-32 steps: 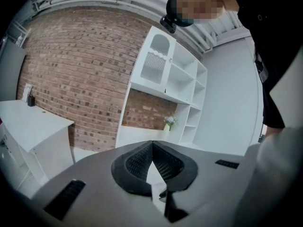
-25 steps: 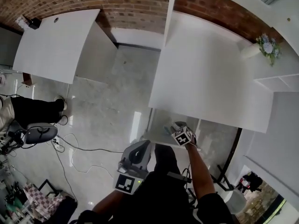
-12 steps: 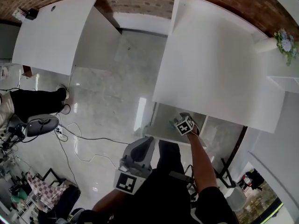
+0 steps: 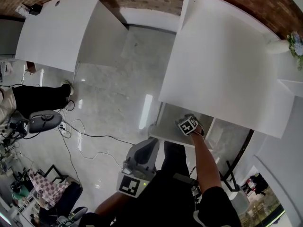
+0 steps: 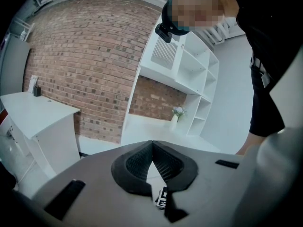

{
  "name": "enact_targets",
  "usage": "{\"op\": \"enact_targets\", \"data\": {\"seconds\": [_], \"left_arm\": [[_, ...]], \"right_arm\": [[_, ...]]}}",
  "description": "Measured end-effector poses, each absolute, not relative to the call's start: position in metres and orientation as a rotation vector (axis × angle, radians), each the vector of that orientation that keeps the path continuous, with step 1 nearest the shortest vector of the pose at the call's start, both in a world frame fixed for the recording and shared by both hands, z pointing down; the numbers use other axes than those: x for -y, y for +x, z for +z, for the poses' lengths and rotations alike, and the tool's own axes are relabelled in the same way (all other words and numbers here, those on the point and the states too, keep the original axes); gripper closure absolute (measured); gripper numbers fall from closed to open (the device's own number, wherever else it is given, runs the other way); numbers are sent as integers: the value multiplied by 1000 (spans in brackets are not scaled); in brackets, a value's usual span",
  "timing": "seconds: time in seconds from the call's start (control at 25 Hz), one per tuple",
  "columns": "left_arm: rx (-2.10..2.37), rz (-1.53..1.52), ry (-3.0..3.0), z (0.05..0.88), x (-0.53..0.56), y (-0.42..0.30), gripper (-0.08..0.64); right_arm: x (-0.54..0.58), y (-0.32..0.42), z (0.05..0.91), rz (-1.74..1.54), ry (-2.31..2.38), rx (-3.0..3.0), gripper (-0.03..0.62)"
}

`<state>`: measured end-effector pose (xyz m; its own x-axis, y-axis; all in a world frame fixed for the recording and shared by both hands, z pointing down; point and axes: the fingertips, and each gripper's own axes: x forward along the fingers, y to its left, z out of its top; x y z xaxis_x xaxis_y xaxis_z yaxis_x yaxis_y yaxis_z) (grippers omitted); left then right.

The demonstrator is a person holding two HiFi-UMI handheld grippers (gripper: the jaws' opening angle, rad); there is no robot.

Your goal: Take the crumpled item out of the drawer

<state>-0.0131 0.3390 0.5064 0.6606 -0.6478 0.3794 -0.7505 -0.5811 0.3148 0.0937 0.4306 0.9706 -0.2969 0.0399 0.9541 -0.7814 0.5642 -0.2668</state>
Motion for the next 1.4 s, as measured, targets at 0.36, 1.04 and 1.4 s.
{"op": "enact_targets", "data": {"seconds": [0.36,1.04,1.4], "left_arm": [[1102,308,2423,506,-345,-20,543],[1092,138,2539,444,-374,-55,542],[1005,3,2700,395,-421,-110,542]], "right_arm": [[-442,93,974,934,618,1648,494],[-422,106,876,810,852,1675,515],[-426,96,719,660,1299,1732,515]]}}
